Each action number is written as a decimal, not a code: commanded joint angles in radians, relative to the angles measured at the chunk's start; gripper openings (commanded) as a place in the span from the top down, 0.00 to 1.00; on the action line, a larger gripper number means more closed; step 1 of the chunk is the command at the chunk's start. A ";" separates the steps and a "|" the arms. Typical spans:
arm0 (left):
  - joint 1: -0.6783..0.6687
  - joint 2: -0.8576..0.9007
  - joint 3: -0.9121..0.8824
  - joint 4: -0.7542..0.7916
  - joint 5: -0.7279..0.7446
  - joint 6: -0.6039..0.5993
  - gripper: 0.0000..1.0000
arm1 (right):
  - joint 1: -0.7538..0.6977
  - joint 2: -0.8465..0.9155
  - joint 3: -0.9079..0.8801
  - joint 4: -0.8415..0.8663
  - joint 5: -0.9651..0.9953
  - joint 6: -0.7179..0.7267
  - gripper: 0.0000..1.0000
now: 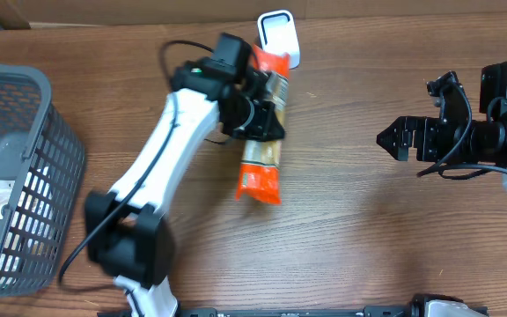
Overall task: Scan the item barcode
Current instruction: 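Carry the pasta packet to the table centre and release it, then reach the left gripper back into the basket and grasp the white tube, then carry the white tube out and set it beside the pasta packet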
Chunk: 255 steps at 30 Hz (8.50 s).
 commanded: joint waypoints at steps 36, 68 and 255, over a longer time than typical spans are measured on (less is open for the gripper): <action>0.006 0.059 0.542 -0.316 -0.296 -0.146 0.00 | 0.006 -0.008 0.022 0.019 0.012 -0.007 0.00; 1.217 -0.127 0.446 -0.519 -0.536 -0.253 0.00 | 0.006 -0.007 0.022 0.016 0.012 -0.007 0.00; 0.124 -0.054 0.391 -0.290 -0.412 -0.253 0.96 | 0.006 -0.007 0.022 0.017 0.012 -0.007 0.00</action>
